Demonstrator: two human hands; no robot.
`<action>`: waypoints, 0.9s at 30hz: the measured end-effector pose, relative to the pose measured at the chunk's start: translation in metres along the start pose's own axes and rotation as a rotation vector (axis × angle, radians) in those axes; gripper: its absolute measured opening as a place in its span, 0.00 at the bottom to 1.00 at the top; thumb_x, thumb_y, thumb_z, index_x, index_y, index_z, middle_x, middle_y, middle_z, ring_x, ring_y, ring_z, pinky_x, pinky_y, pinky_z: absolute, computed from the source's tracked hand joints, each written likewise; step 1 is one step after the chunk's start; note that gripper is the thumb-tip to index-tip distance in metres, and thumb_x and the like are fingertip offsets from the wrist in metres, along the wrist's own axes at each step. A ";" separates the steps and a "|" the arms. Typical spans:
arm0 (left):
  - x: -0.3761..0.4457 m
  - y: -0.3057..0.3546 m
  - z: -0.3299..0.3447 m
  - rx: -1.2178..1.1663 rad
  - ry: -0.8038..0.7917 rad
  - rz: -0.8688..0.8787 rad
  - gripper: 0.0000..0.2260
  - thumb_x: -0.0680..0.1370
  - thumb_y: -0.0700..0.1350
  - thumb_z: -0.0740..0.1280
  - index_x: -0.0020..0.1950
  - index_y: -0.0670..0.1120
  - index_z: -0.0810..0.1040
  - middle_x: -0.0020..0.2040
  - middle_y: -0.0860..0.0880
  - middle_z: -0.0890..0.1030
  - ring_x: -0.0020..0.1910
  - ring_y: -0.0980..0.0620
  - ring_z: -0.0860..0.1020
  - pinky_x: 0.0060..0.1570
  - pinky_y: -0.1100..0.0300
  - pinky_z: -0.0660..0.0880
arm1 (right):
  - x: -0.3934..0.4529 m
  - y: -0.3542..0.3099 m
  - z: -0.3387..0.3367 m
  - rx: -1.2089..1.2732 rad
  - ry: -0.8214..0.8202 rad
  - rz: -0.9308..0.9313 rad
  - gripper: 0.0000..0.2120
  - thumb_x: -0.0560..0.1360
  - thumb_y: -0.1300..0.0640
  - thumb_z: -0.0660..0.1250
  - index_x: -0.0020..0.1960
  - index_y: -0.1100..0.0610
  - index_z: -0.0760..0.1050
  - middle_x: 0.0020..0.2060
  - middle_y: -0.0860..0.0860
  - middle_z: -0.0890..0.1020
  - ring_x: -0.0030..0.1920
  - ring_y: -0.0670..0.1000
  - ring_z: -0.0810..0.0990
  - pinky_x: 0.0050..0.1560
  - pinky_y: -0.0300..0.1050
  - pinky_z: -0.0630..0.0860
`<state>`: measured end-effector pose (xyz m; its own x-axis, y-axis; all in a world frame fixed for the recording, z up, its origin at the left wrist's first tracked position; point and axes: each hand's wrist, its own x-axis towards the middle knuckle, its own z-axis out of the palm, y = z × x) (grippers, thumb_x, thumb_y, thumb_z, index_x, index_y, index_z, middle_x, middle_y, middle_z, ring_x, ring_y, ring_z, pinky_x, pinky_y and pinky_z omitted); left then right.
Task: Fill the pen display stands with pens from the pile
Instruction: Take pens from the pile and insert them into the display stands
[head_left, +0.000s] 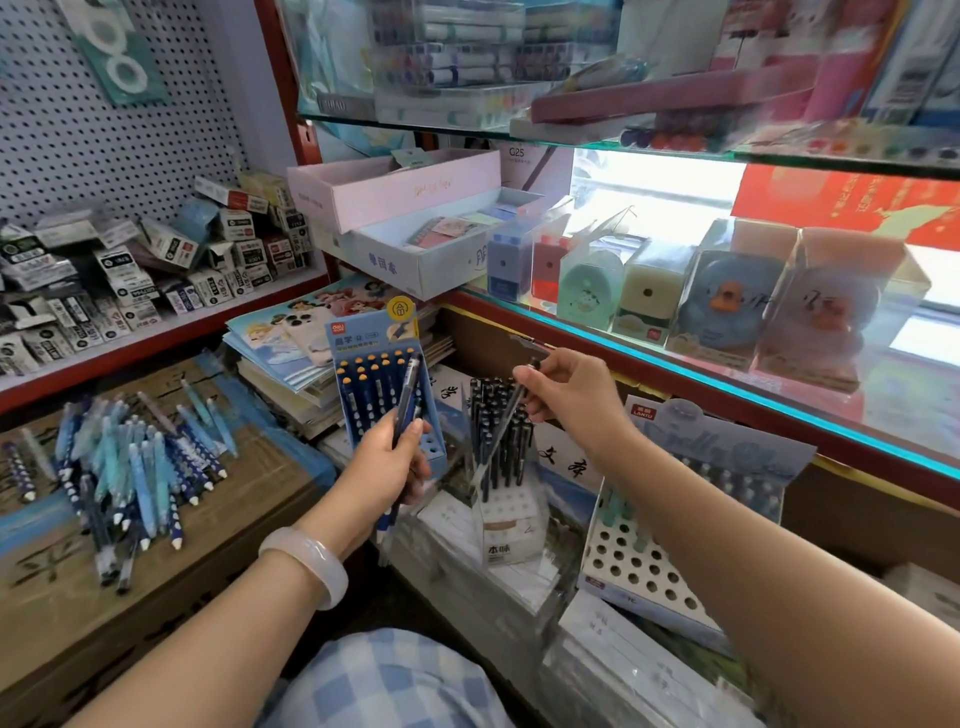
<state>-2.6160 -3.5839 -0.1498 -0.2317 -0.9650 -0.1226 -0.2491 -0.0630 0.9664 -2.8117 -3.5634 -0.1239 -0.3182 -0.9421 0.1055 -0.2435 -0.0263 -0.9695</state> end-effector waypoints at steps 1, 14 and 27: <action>0.001 -0.002 0.000 0.023 0.005 0.011 0.08 0.82 0.46 0.54 0.49 0.46 0.71 0.31 0.47 0.71 0.25 0.53 0.68 0.24 0.63 0.66 | 0.001 0.004 -0.003 -0.044 0.021 -0.011 0.06 0.74 0.56 0.69 0.44 0.58 0.76 0.35 0.53 0.82 0.33 0.46 0.81 0.37 0.36 0.79; 0.003 -0.007 -0.001 -0.040 -0.009 0.005 0.08 0.82 0.39 0.53 0.49 0.50 0.69 0.34 0.48 0.72 0.28 0.55 0.66 0.25 0.66 0.63 | -0.006 0.050 0.013 -0.411 0.021 -0.075 0.03 0.77 0.56 0.64 0.47 0.55 0.74 0.39 0.50 0.81 0.42 0.47 0.81 0.48 0.47 0.80; 0.002 -0.017 -0.002 0.009 -0.036 0.012 0.07 0.82 0.41 0.53 0.53 0.49 0.70 0.35 0.49 0.73 0.28 0.56 0.67 0.26 0.67 0.65 | -0.005 0.047 0.023 -0.441 -0.006 -0.090 0.06 0.78 0.56 0.63 0.49 0.58 0.74 0.41 0.53 0.81 0.43 0.50 0.81 0.47 0.48 0.80</action>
<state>-2.6103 -3.5853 -0.1664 -0.2683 -0.9560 -0.1189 -0.2545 -0.0487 0.9659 -2.8005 -3.5676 -0.1754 -0.2726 -0.9446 0.1826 -0.6374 0.0351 -0.7698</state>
